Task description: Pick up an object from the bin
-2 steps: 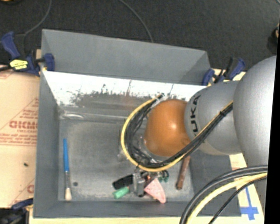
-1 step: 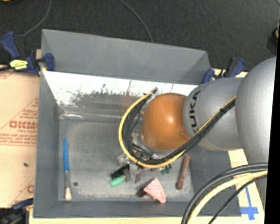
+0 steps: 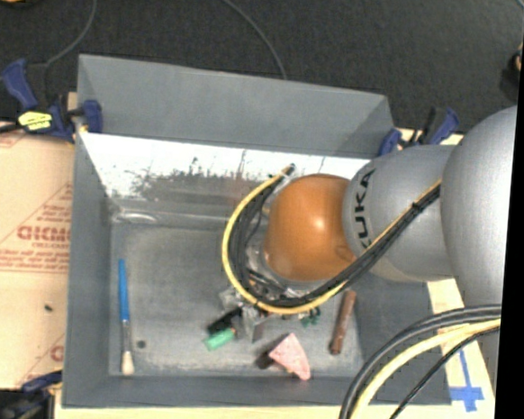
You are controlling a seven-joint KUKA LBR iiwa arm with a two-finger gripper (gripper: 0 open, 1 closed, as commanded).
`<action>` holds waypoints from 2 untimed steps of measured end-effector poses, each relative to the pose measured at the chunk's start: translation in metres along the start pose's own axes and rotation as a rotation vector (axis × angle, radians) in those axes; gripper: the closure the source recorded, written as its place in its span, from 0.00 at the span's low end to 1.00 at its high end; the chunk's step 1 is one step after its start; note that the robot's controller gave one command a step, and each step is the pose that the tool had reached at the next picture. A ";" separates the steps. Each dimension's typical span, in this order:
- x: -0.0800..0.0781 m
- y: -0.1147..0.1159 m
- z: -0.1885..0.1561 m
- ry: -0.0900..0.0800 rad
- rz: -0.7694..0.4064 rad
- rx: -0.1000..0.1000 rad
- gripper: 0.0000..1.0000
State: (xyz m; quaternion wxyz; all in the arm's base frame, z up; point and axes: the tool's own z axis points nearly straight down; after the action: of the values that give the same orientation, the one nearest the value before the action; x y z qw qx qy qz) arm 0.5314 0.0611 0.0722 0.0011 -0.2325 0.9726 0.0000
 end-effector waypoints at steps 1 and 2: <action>0.002 0.001 -0.009 0.005 0.001 -0.002 1.00; 0.003 0.001 -0.029 0.008 0.001 -0.003 1.00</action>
Offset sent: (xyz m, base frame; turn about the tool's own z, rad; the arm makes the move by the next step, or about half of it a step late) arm -0.0002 -0.0002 0.1006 0.0000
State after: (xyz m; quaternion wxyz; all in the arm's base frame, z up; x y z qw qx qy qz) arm 0.5283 0.0608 0.1015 -0.0034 -0.2319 0.9727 0.0007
